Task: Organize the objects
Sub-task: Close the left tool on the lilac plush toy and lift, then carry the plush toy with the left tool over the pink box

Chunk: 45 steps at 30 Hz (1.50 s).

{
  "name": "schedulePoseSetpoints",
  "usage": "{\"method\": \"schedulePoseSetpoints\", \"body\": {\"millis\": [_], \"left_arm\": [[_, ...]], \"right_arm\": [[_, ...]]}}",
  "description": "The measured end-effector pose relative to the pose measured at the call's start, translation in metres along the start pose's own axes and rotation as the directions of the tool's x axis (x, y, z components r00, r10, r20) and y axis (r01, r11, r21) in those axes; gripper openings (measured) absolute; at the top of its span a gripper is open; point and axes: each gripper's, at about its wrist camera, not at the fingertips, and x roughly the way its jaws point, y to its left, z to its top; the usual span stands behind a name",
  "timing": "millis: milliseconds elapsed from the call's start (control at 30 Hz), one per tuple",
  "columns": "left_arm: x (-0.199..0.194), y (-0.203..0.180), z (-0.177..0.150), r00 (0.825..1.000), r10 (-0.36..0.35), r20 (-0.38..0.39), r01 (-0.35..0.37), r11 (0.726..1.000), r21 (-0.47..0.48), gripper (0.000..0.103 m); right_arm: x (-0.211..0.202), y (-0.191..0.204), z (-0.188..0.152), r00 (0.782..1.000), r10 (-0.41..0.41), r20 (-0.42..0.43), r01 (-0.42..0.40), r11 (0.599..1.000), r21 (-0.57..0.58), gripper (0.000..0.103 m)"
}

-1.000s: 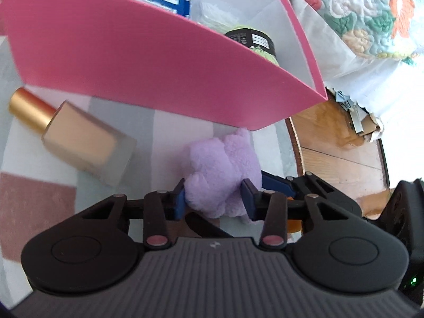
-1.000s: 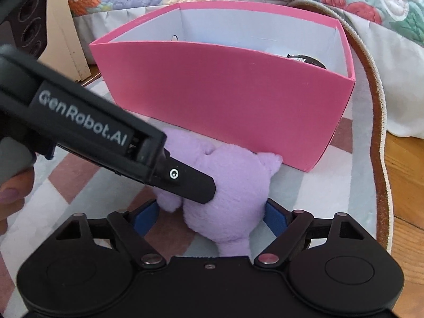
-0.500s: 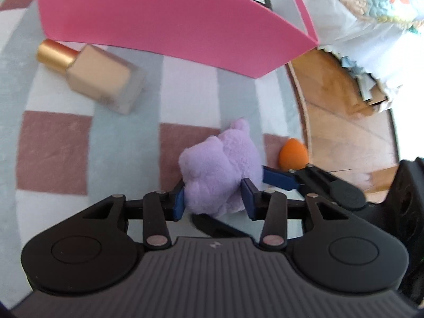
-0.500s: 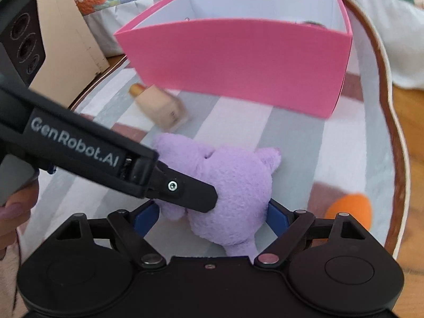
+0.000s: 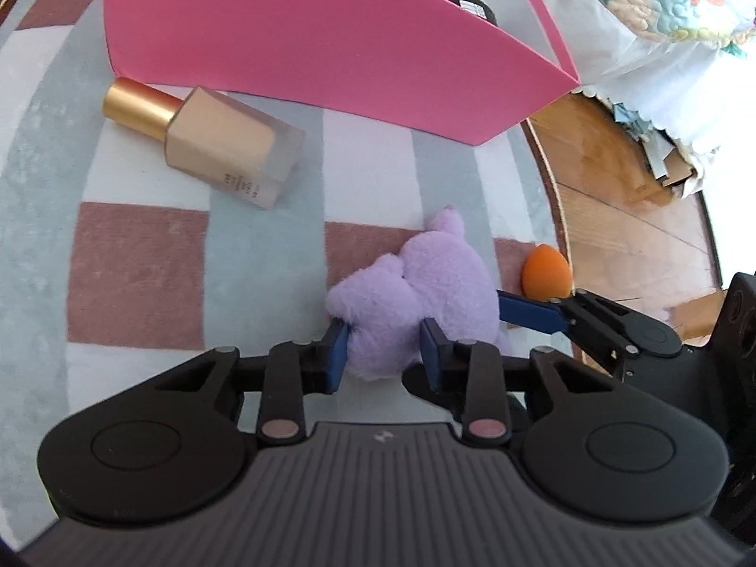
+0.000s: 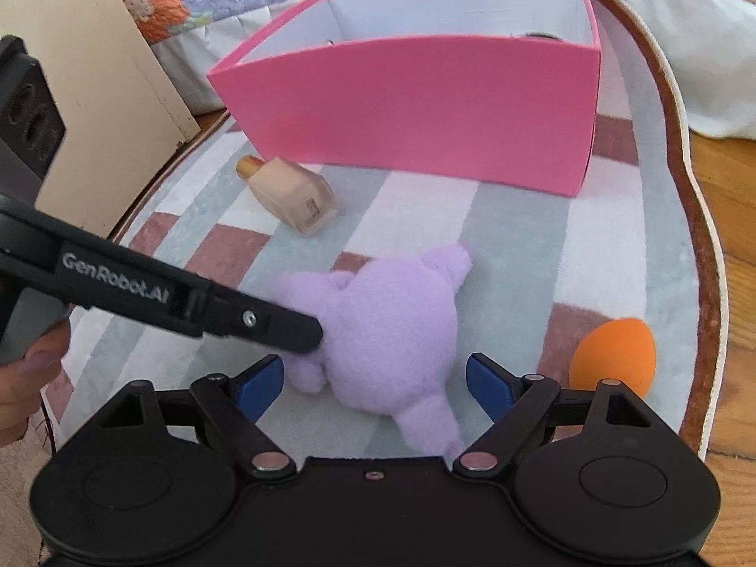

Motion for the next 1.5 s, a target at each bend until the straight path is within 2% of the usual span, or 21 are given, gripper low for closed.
{"method": "schedulePoseSetpoints", "body": {"millis": [233,467,667,800,967,1200,1333,1500], "left_arm": [[0.002,0.001,-0.003,1.000,-0.008,0.009,0.008,1.000,-0.023,0.029],[-0.008,-0.014,-0.012,1.000,0.003,0.011,-0.003,1.000,0.022,0.029],[-0.040,-0.016,-0.030,0.998,-0.046,0.031,0.046,0.999,0.000,0.031],[-0.068,-0.014,-0.043,0.993,-0.106,0.055,0.108,0.994,-0.027,0.033],[-0.103,-0.019,-0.046,0.989,-0.112,0.093,0.114,0.993,-0.013,0.033],[-0.147,-0.037,-0.035,0.990,-0.067,0.126,0.063,0.997,0.033,0.033],[-0.172,-0.055,-0.028,0.976,-0.024,0.218,0.003,0.995,0.096,0.033],[-0.184,-0.072,-0.018,0.968,0.025,0.251,-0.055,0.992,0.115,0.034]], "right_arm": [[0.003,0.004,-0.004,1.000,-0.022,0.019,0.023,1.000,-0.018,0.066],[-0.012,0.015,-0.003,0.998,-0.059,-0.020,0.059,0.998,-0.037,0.064],[-0.036,0.028,-0.002,0.998,-0.021,-0.051,0.020,0.999,-0.028,0.068],[-0.058,0.046,0.001,0.999,0.005,-0.054,-0.008,0.998,-0.069,0.076],[-0.080,0.068,0.012,0.999,0.026,-0.031,-0.030,0.992,-0.122,0.079],[-0.112,0.092,0.037,0.998,0.040,0.043,-0.031,0.979,-0.204,0.080],[-0.128,0.100,0.055,0.996,0.042,0.085,-0.019,0.966,-0.259,0.080],[-0.136,0.106,0.071,0.991,0.027,0.133,0.018,0.945,-0.326,0.081]]}}
